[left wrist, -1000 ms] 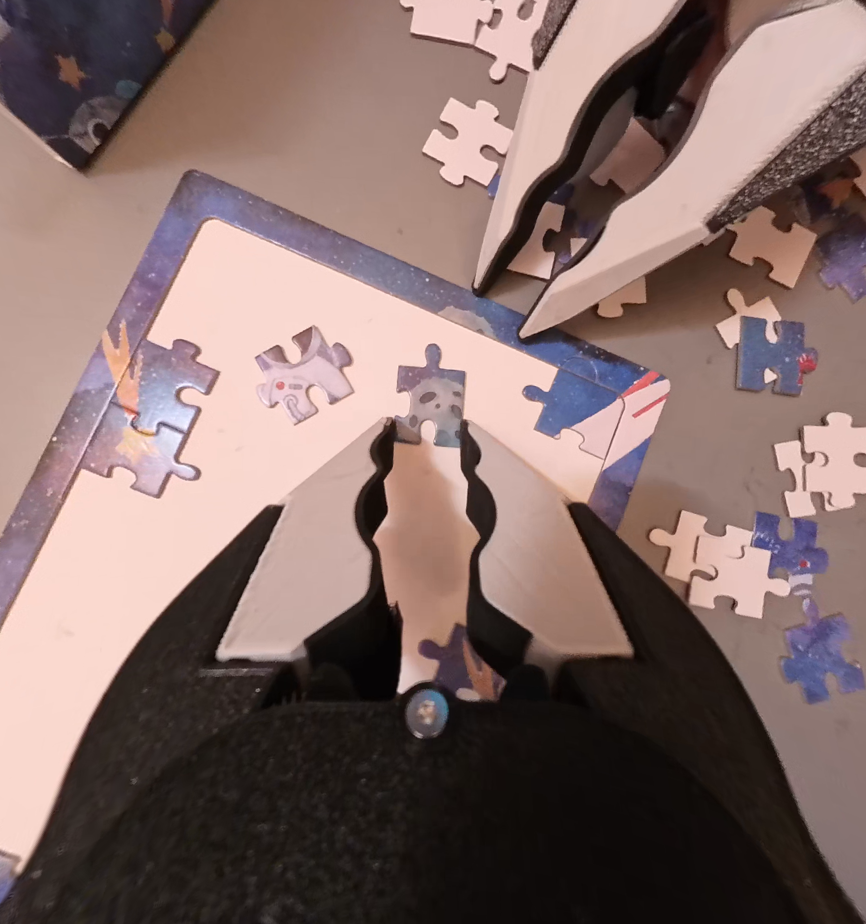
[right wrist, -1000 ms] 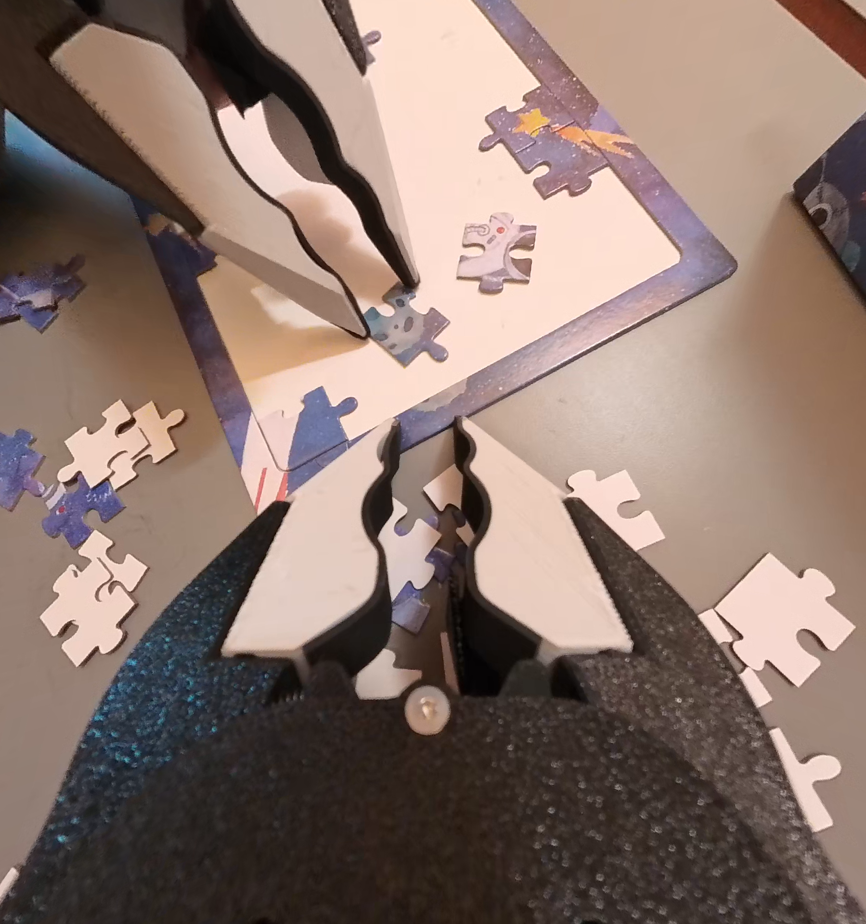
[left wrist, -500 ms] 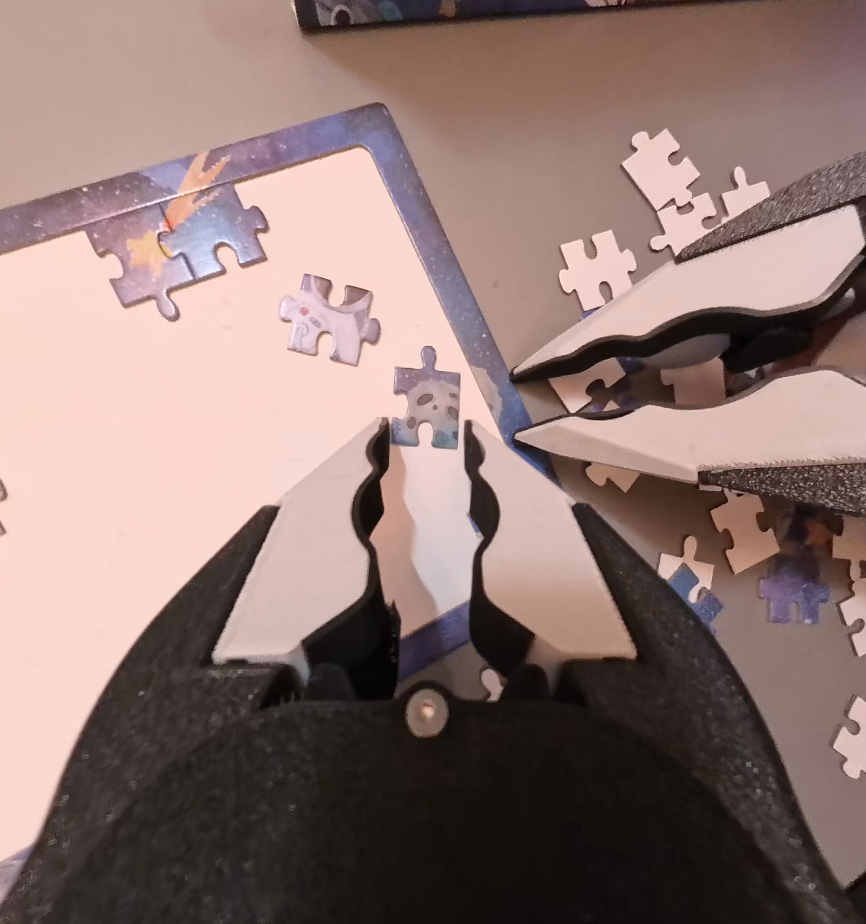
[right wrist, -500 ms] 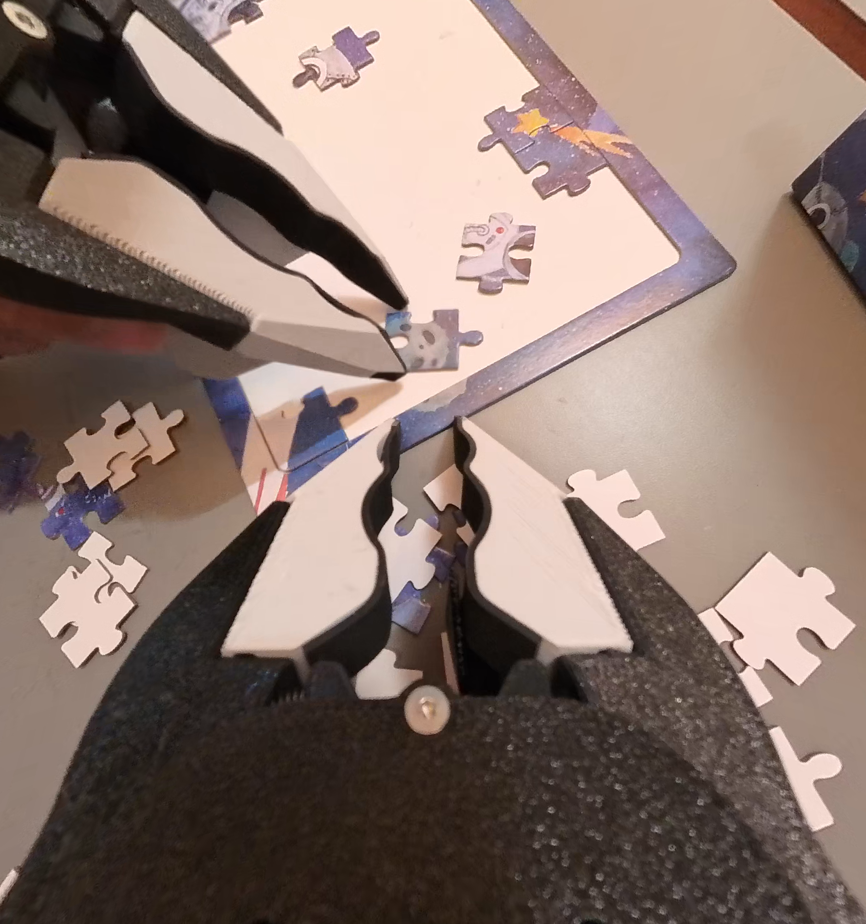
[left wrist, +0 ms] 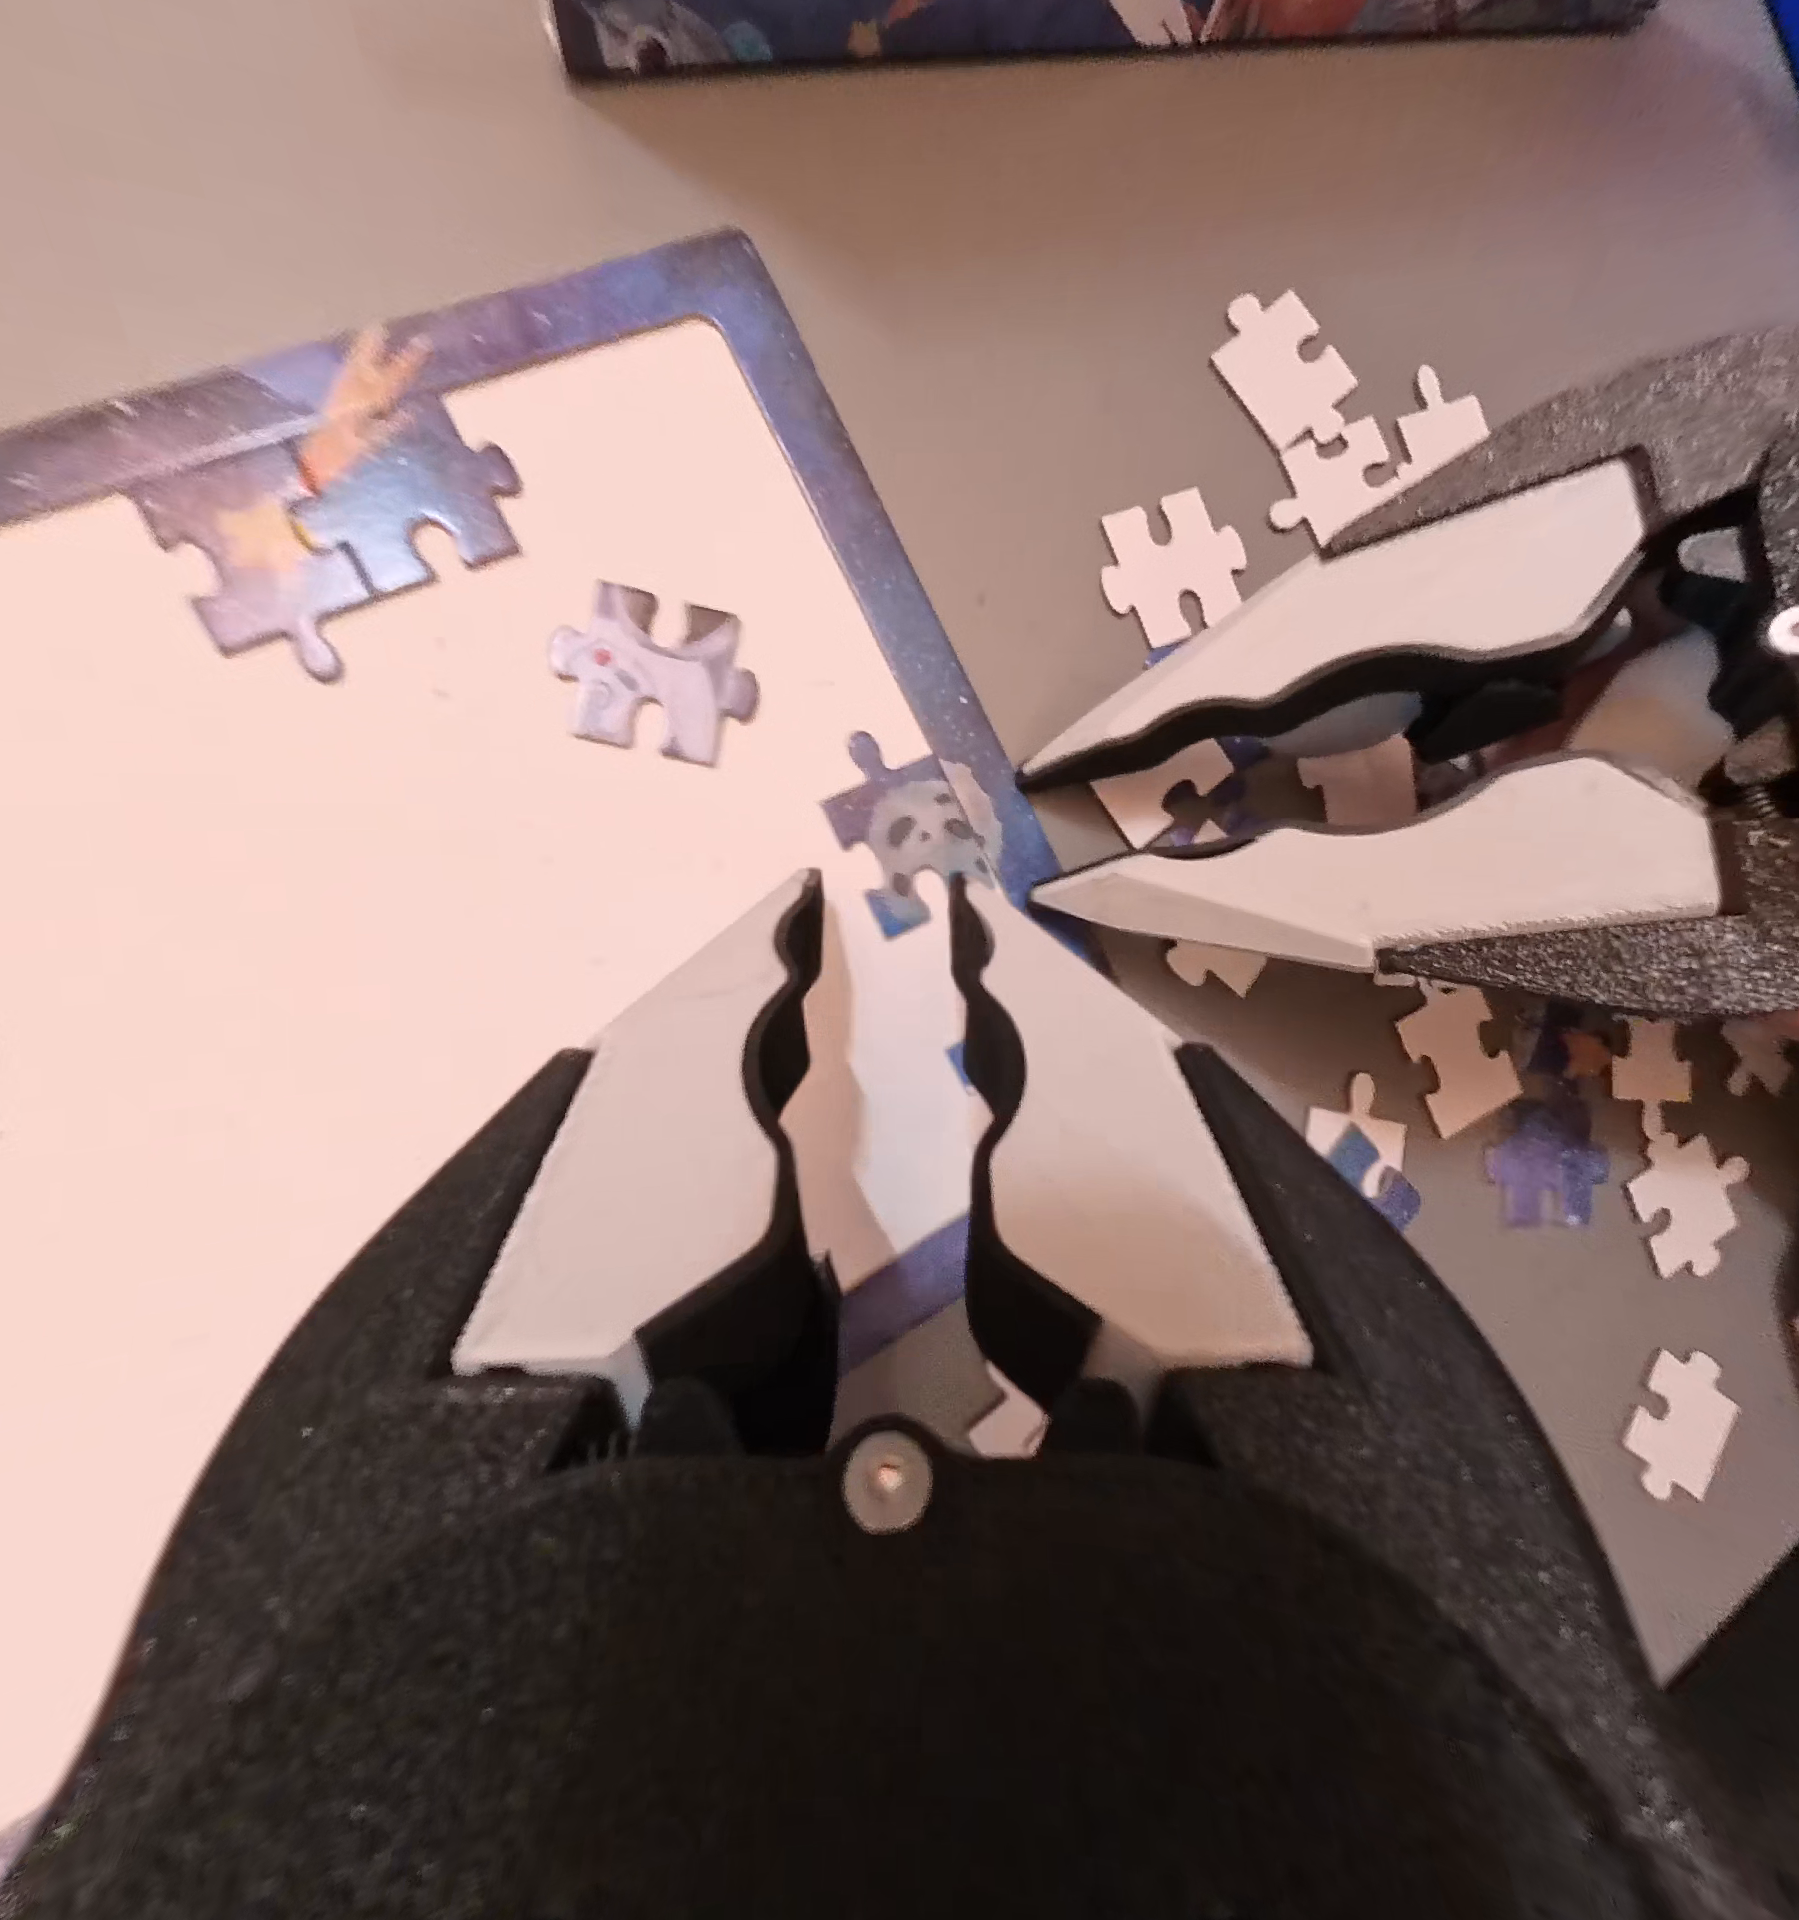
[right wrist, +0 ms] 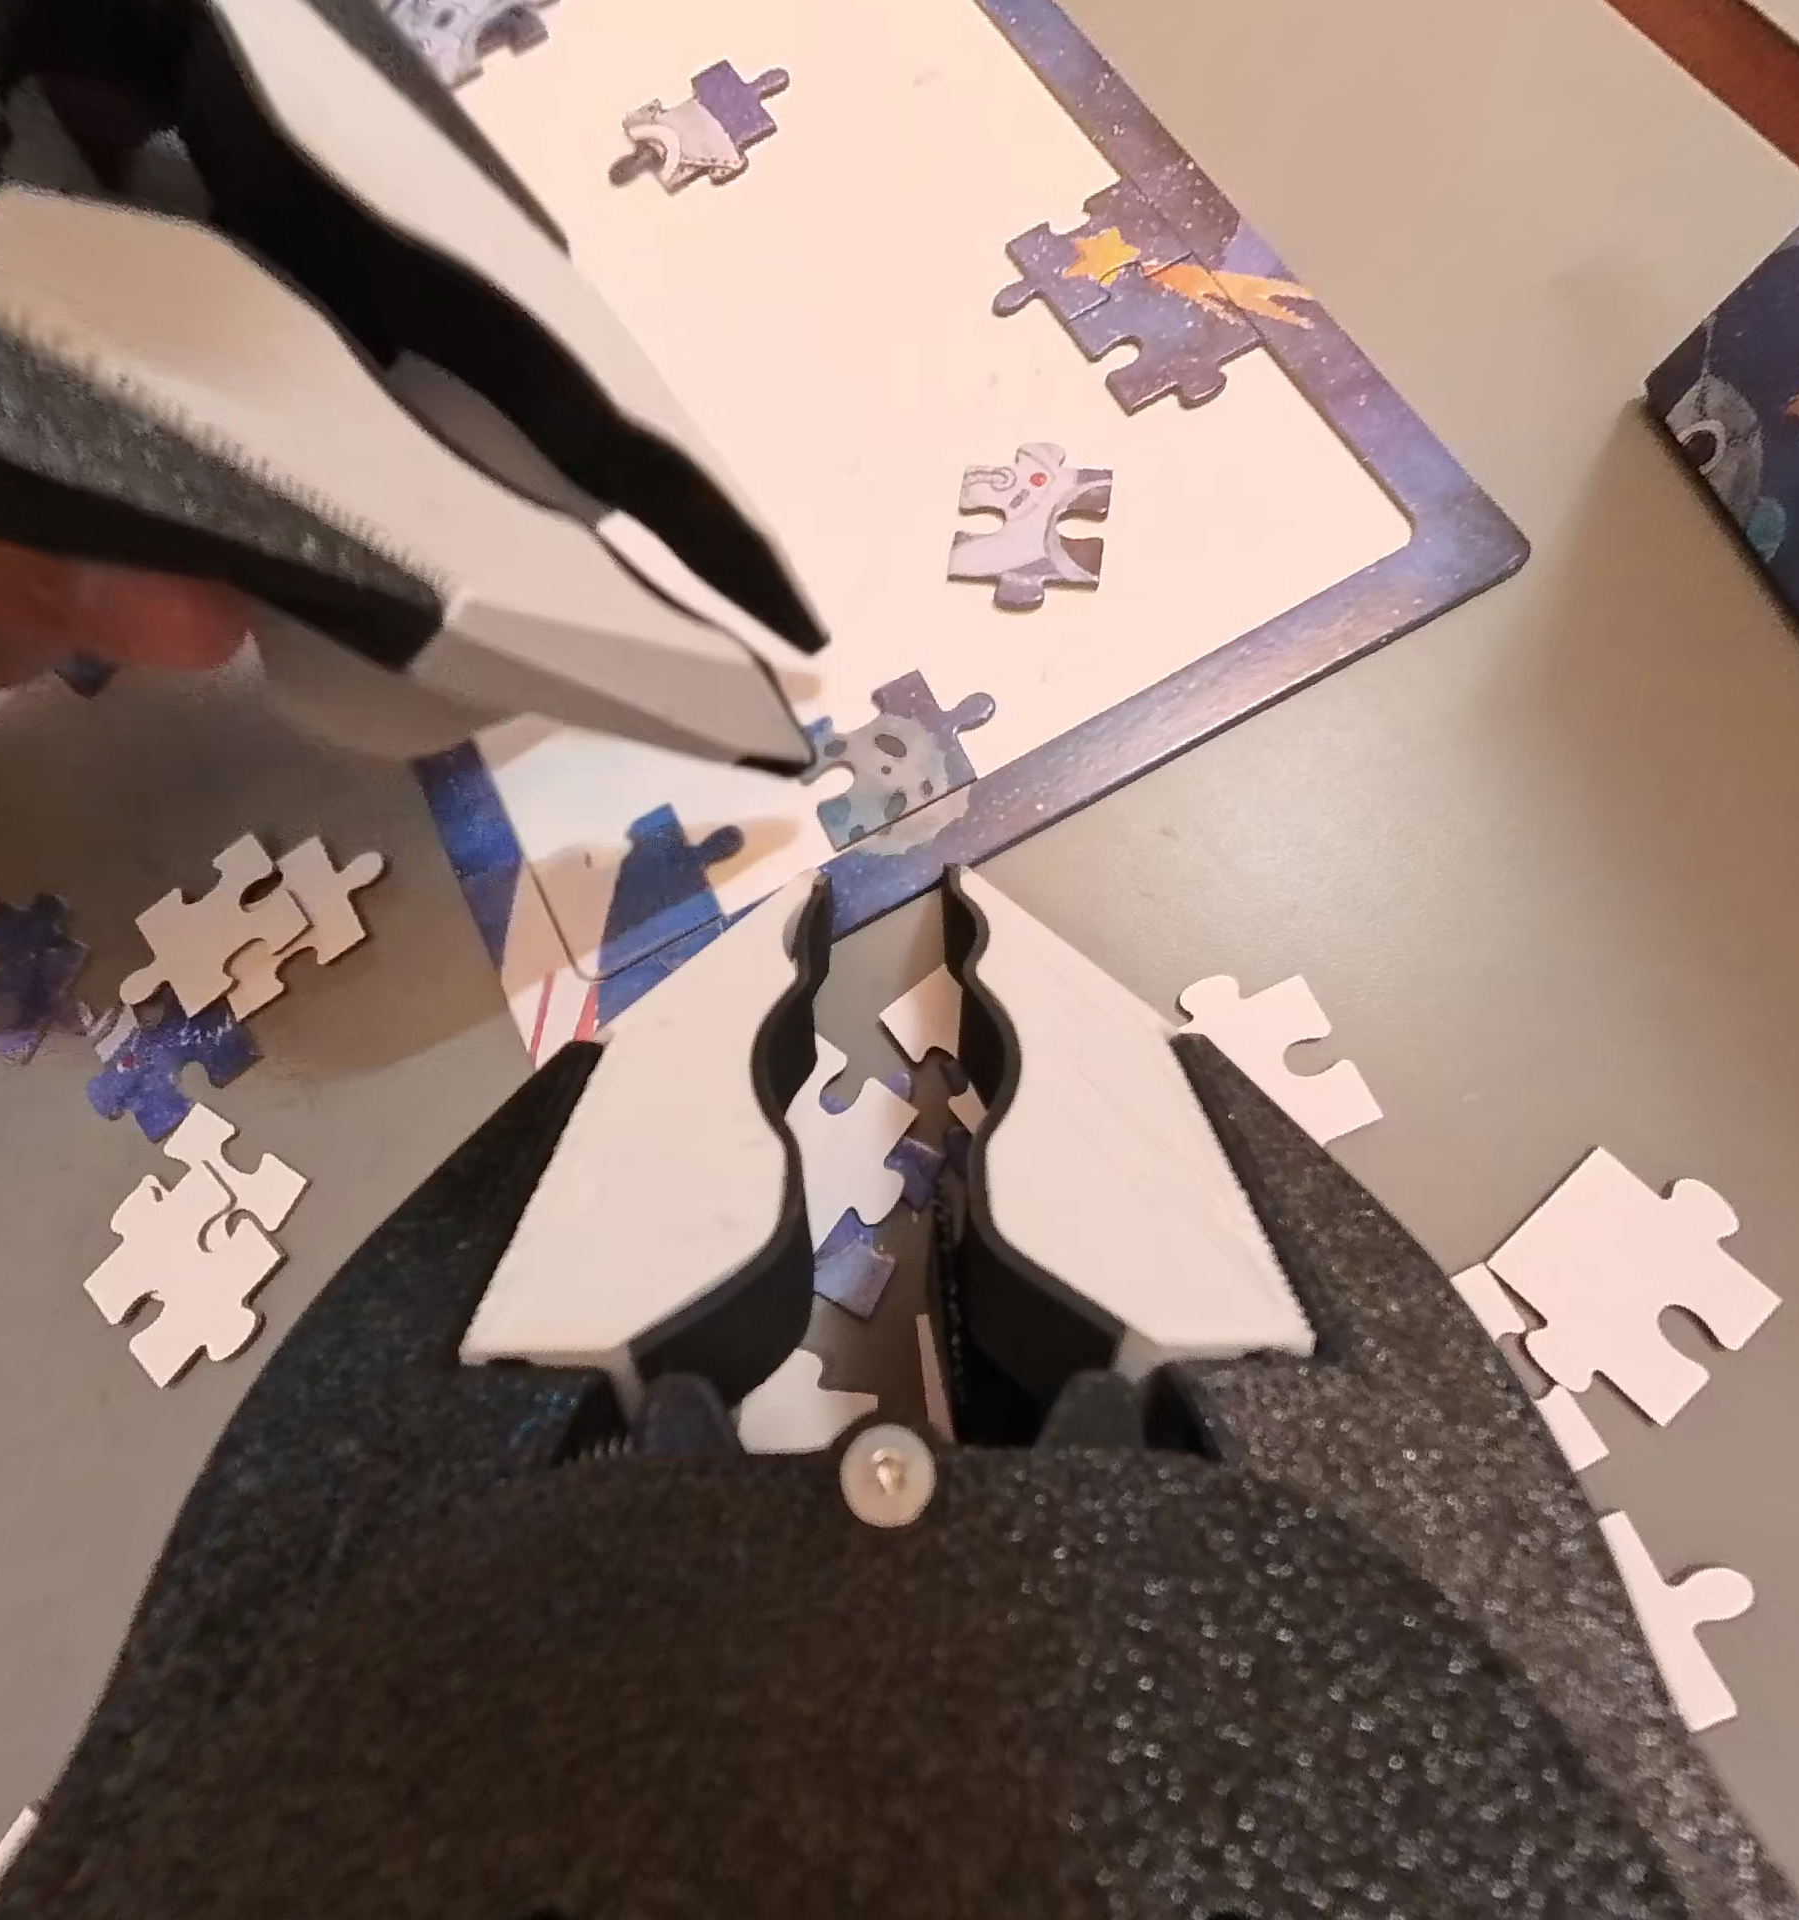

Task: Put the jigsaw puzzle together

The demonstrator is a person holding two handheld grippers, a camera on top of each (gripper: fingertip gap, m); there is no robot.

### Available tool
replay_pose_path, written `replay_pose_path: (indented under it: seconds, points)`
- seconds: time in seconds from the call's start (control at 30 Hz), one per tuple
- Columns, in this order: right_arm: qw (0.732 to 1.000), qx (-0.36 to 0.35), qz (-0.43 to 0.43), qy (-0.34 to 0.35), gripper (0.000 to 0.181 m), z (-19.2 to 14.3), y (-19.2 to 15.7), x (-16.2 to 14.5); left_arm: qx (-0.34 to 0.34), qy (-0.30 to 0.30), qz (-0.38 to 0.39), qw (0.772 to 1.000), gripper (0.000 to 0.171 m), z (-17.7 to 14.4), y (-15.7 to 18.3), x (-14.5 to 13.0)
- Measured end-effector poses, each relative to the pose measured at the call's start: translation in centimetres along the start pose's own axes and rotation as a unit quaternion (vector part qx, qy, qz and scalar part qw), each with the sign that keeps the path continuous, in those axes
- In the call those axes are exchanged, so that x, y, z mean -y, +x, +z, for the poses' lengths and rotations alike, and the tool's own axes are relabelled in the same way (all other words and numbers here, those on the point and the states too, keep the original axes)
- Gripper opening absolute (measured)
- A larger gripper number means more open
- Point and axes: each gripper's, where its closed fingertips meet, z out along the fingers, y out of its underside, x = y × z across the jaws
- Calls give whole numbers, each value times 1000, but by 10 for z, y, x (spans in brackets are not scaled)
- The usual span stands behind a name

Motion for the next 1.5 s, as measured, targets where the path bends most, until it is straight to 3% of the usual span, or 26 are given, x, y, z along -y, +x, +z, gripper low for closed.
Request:
replay_pose_path:
  seconds: [0.07, 0.13, 0.57, 0.7, 1.0, 1.13, 1.23, 1.3, 1.4, 1.5]
  points:
    - [1000, 0, 0, 0, 21, 0, 0, 0, 4, 4, -1, 1000, 18, -2, -7, 5]
    - [1000, 0, 0, 0, 21, 0, 0, 0, 10, 1, -5, 1000, 0, -2, -14, 6]
    - [1000, 1, 1, 1, 21, 0, 0, 0, -5, -29, 33, 999, 0, 11, -2, -3]
    - [1000, 0, 1, 1, 21, 0, 0, 0, 14, -14, 65, 998, 1, 9, -10, 6]
    - [1000, 0, 1, 2, 21, 0, 0, 0, -17, -10, 140, 990, 31, 6, 2, 10]
    - [1000, 0, 0, 2, 21, 0, 0, 0, -37, -46, 171, 983, 29, 10, 3, -3]
    - [1000, -4, -6, -6, 20, -1, 0, -1, -33, -44, 181, 982, 23, 12, 2, -4]
    - [1000, -6, -24, -16, 0, -4, -3, 3, -32, -39, 180, 982, 23, 13, 2, -2]
    - [998, -21, -39, 33, 0, -10, -3, 21, -27, -26, 181, 983, 15, 8, 1, 2]
    - [999, -37, -35, 6, 0, -5, 5, 13, -29, -9, 188, 982, 7, 4, 4, 6]
